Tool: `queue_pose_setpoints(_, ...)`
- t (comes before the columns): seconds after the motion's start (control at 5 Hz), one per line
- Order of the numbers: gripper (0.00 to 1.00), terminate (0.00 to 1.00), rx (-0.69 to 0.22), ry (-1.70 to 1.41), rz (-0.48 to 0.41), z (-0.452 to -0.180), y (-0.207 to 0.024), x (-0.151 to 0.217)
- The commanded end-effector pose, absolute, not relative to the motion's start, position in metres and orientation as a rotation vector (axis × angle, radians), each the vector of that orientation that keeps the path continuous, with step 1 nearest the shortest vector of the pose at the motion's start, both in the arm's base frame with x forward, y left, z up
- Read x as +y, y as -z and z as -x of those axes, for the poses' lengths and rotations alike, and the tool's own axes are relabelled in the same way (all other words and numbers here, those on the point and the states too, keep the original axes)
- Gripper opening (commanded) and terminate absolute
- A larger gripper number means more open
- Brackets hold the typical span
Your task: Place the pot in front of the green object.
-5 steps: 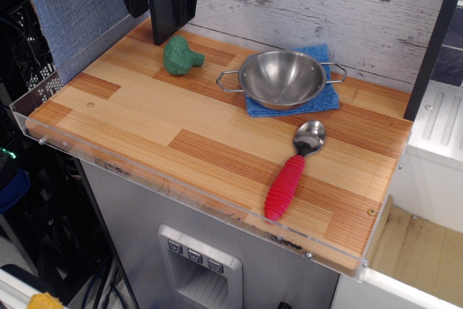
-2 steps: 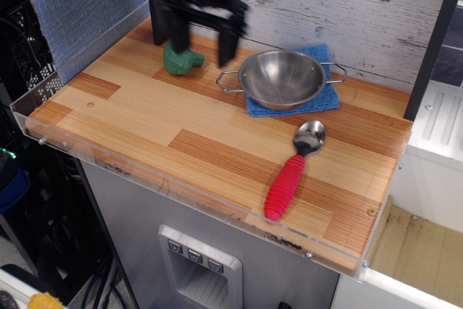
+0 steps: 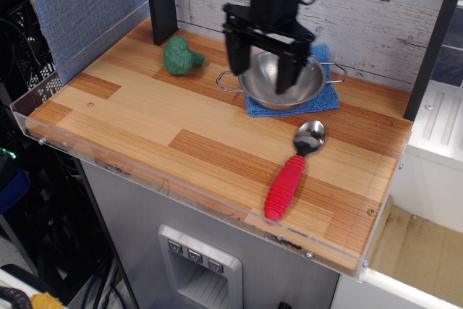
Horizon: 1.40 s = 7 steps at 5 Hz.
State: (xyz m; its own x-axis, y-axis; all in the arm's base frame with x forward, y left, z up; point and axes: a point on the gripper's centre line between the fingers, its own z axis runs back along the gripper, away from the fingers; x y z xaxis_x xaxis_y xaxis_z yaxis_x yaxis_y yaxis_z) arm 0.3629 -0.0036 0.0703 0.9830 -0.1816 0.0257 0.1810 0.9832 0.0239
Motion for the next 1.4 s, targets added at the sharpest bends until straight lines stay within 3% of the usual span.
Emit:
queue_pose_setpoints(0.0,1.0,0.0,-0.111,0.211,0.002,-0.374,-0.092,-0.015)
queue_pose_setpoints(1.2,1.0,0.0,-0.059,0.268,-0.05,-0.395,-0.043,-0.042)
